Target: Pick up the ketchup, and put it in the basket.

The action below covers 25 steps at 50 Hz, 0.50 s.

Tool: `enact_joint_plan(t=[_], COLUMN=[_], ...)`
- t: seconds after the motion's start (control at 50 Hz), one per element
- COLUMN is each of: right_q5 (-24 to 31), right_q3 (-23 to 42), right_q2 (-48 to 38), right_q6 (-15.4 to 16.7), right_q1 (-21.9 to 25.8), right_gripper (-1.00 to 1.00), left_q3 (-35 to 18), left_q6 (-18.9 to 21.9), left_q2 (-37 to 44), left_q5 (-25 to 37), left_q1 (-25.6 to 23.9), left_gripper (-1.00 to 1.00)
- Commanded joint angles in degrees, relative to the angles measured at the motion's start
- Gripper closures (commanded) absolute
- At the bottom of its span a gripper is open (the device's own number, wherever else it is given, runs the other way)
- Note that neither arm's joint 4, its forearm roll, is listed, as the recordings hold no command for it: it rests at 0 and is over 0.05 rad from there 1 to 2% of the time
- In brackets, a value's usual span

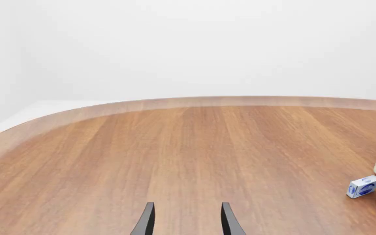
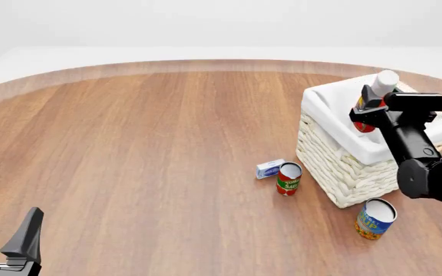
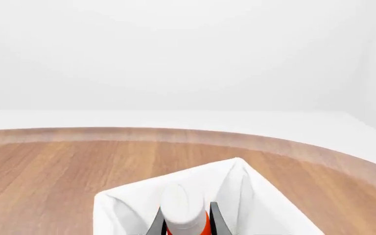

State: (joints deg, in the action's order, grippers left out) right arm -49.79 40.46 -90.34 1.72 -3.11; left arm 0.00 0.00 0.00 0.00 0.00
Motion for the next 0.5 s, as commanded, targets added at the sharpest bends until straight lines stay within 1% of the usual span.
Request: enact_joint_plan(t=[0.02,0.1,0.14,0.16,0.24,0.28,0.5], right_q5=[-0.3,0.5,0.0,0.5,-0.6,0.0,-1.2], right_q3=[0.9,1.3,1.0,1.2,0.6,0.9,0.1], right_q2=[-1.6,-1.2,-1.3,-1.0,-1.5,-1.3,-1.6], right_q6=[-1.2,-1.1,-1.1,-1.1,-1.1,-1.1,-1.2], right_q1=[0.3,0.3,0.2,0.3,0.4,0.5,0.7], right_gripper=[1.0,1.0,1.0,-1.0,-1.0,-1.0,-1.0], left_q3=[0.0,0.0,0.0,0.0,0.0,0.0,0.0], left_q6=[0.0,0.0,0.0,0.0,0.0,0.0,0.0], left_q2=[0.0,0.0,0.0,0.0,0.0,0.0,0.0], left_q5=[0.0,0.0,0.0,0.0,0.0,0.0,0.0], left_q1=[0.0,0.0,0.0,0.0,0.0,0.0,0.0], left_gripper=[-1.0,-1.0,-1.0,-1.0,-1.0,-1.0,-1.0])
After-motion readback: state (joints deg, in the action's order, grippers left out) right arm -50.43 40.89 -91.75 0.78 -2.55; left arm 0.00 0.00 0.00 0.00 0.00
